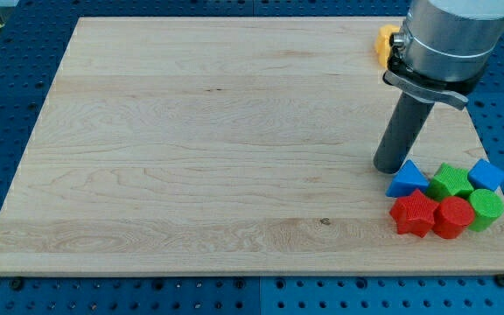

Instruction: Place yellow heart to the top of green star

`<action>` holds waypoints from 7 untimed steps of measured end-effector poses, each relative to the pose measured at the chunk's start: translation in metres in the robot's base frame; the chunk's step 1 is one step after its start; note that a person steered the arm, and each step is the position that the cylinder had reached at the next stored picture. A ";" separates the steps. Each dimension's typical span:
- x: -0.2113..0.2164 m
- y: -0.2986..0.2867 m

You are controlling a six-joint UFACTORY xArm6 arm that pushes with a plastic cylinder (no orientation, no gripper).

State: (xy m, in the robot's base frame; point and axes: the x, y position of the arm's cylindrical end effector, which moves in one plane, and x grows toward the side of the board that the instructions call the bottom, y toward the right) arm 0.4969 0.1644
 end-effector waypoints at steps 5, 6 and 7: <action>-0.100 0.181; -0.137 0.181; -0.141 0.181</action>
State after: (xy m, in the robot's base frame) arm 0.3555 0.3455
